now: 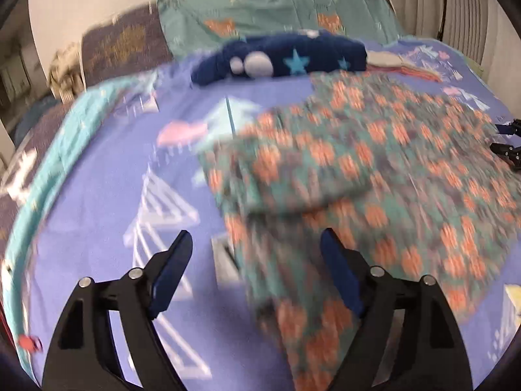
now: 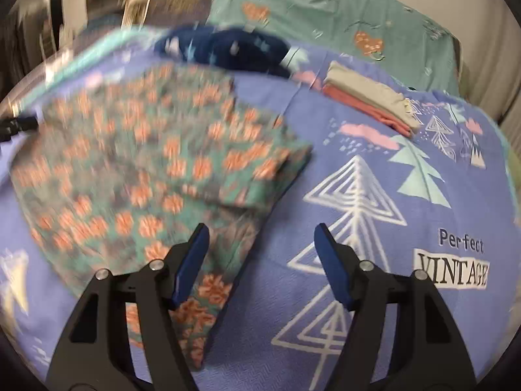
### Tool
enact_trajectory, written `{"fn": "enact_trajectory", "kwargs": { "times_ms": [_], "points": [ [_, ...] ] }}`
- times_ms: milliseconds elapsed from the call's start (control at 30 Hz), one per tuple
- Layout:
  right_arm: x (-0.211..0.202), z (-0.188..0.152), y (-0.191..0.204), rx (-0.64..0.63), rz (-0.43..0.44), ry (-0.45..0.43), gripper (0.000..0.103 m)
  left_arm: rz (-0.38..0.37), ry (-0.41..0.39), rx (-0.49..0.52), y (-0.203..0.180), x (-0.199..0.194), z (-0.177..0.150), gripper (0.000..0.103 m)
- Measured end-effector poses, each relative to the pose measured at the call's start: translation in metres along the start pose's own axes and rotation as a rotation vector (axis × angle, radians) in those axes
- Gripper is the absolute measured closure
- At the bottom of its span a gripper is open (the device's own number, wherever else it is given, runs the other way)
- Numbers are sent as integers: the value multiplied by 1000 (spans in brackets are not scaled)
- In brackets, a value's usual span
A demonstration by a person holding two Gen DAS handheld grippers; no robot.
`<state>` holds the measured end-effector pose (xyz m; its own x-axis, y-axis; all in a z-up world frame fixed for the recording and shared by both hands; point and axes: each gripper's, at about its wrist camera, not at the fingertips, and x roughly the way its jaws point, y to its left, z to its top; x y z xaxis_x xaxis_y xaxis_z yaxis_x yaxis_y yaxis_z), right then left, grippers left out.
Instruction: Fold small clothes
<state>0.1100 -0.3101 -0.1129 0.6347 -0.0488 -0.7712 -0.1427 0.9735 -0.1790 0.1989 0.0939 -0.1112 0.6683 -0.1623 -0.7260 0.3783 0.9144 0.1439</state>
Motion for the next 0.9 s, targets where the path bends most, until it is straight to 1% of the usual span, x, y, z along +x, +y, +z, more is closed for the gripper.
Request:
{"fn": "enact_trajectory", "kwargs": {
  "times_ms": [67, 133, 167, 233, 267, 300, 333, 367, 400, 433, 467, 533, 567, 600, 633, 667, 700, 733, 767, 800, 833, 867, 900],
  "points": [
    [14, 10, 3, -2, -70, -30, 33, 56, -21, -10, 9, 9, 15, 22],
    [19, 22, 1, 6, -145, -66, 32, 62, -51, -36, 21, 15, 32, 22],
    [20, 28, 1, 6, -168, -90, 32, 61, -65, -54, 27, 16, 39, 22],
    [19, 43, -7, 44, -183, -152, 32, 60, -95, -116, 41, 18, 52, 23],
    [17, 48, -13, 74, -174, -170, 32, 52, -114, -176, 52, 18, 58, 23],
    [16, 55, -24, 129, -153, -188, 32, 39, -122, -210, 57, 17, 61, 23],
    [16, 60, -37, 201, -130, -195, 33, 8, -127, -243, 63, 18, 62, 23],
    [16, 62, -44, 236, -116, -191, 33, -35, -125, -260, 65, 20, 62, 23],
    [17, 64, -56, 292, -80, -174, 34, -79, -112, -263, 64, 22, 60, 23],
    [20, 65, -62, 324, -46, -162, 37, -103, -102, -261, 60, 24, 59, 23],
    [23, 62, -70, 360, 2, -147, 37, -142, -71, -252, 57, 31, 57, 23],
    [26, 61, -76, 394, 76, -135, 38, -169, -38, -239, 49, 38, 55, 24],
    [30, 60, -81, 413, 131, -126, 39, -183, -19, -239, 47, 46, 57, 26],
    [31, 59, -80, 425, 159, -120, 39, -196, -11, -244, 47, 53, 58, 36],
    [34, 59, -80, 436, 183, -115, 39, -217, -2, -253, 46, 58, 61, 53],
    [38, 61, -81, 442, 207, -108, 39, -271, 10, -270, 45, 65, 66, 76],
    [45, 65, -82, 448, 237, -93, 39, -292, 14, -274, 45, 68, 68, 88],
    [51, 69, -82, 455, 252, -85, 39, -313, 16, -272, 43, 71, 70, 98],
    [57, 74, -82, 462, 268, -74, 39, -312, 9, -258, 39, 70, 74, 98],
    [62, 77, -79, 464, 277, -64, 41, -299, -11, -246, 37, 65, 76, 98],
    [67, 82, -77, 460, 288, -53, 62, -293, -56, -232, 35, 53, 79, 98],
    [70, 86, -74, 450, 301, -35, 98, -291, -83, -227, 36, 45, 81, 98],
    [66, 87, -72, 449, 290, -40, 96, -286, -122, -218, 38, 31, 83, 98]
  ]
}}
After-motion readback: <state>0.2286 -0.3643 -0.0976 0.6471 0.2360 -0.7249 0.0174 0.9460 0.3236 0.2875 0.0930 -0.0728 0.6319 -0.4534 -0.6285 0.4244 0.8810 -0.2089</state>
